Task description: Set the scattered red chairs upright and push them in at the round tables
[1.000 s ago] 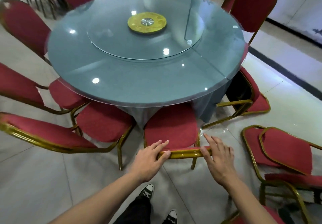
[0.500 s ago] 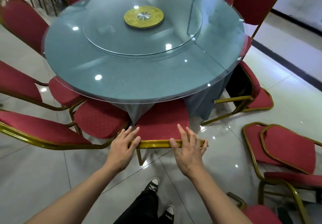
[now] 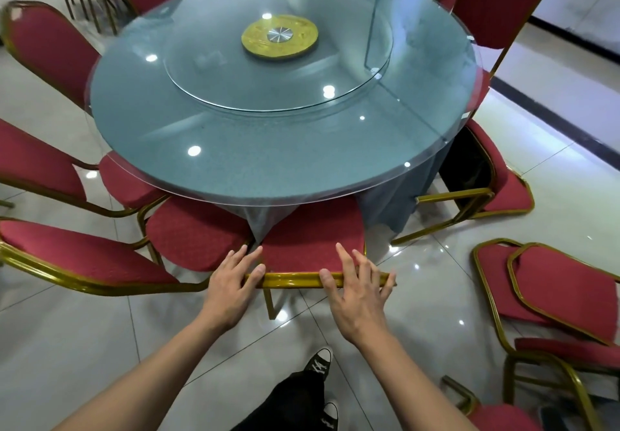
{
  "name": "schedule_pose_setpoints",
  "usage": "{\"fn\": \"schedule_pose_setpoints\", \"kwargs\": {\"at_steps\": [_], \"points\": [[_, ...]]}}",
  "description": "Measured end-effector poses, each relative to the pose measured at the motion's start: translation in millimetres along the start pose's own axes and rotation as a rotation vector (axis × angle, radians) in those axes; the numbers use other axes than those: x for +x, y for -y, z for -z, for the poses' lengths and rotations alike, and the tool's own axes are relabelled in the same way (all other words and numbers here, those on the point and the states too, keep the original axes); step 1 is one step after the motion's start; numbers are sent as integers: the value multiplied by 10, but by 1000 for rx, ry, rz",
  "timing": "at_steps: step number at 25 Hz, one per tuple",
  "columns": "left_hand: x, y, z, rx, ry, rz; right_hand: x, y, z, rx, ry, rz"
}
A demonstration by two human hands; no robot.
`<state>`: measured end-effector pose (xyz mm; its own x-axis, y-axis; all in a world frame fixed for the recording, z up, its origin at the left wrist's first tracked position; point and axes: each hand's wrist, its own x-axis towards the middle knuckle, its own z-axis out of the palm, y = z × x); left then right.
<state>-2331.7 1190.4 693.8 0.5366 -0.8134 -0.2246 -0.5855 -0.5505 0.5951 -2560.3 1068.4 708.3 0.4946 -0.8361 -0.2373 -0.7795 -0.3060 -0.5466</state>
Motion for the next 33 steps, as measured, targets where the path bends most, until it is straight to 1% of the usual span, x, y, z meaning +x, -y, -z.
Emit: {"fn": "schedule_pose_setpoints", "kwargs": {"at_steps": [2, 8, 10, 17, 21, 26, 29, 33], "points": [[21, 10, 12, -17, -29, -8, 19, 49, -10, 0, 1, -6], [0, -31, 61, 52, -5, 8, 9, 53, 76, -36, 105, -6], [-32, -111, 81, 90, 3, -1, 2, 50, 120, -69, 110, 6], [53, -468, 250, 144, -10, -122, 141, 28, 337, -114, -21, 73], [127, -656, 309, 164, -21, -169, 260, 98, 566, -148, -50, 87], [314, -1028, 320, 149, 0, -226, 339, 125, 1002, -186, -93, 19], [471, -1280, 246, 158, 15, -281, 338, 9, 1225, -189, -119, -35], [614, -1587, 135, 163, 91, -355, 336, -230, 1382, -201, -153, -122]]}}
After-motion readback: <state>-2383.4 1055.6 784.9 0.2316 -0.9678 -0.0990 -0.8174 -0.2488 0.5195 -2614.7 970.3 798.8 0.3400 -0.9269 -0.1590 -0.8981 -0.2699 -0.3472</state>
